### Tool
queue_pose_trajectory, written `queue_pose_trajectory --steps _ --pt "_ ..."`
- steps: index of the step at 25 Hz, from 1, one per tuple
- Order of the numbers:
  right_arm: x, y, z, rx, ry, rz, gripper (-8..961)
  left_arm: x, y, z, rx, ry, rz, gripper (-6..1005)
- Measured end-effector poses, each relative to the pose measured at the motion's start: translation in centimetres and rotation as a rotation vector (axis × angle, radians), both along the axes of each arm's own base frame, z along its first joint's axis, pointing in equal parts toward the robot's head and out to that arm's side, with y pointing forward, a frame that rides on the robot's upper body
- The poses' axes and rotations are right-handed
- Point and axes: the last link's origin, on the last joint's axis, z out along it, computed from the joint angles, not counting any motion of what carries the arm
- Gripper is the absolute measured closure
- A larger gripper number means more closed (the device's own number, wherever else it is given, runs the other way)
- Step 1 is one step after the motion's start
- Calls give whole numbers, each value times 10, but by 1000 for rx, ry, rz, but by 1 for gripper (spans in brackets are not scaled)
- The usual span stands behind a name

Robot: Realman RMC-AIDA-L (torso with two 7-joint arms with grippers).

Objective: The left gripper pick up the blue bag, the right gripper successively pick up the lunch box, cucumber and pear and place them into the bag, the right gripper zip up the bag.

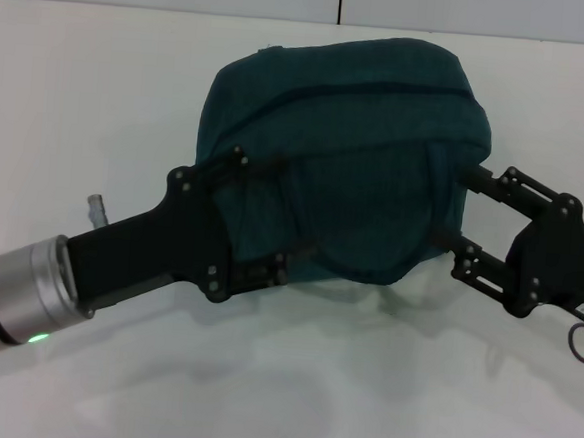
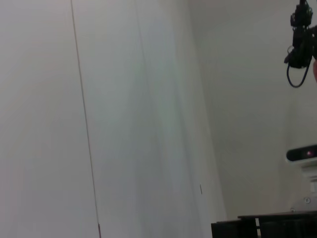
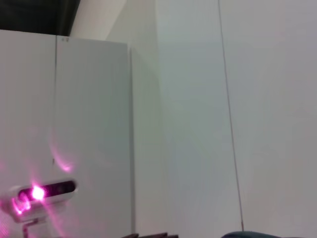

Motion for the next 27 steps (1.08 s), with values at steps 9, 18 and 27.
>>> queue_pose_trajectory --steps 9,18,27 --pt "1 -10 -8 69 1 3 308 -3 -6 -2 -19 31 -18 211" --pt "4 -14 -6 76 9 -2 308 -1 -3 0 -25 52 -50 211" --pt "1 -12 7 93 42 37 308 5 4 8 -4 61 -101 211"
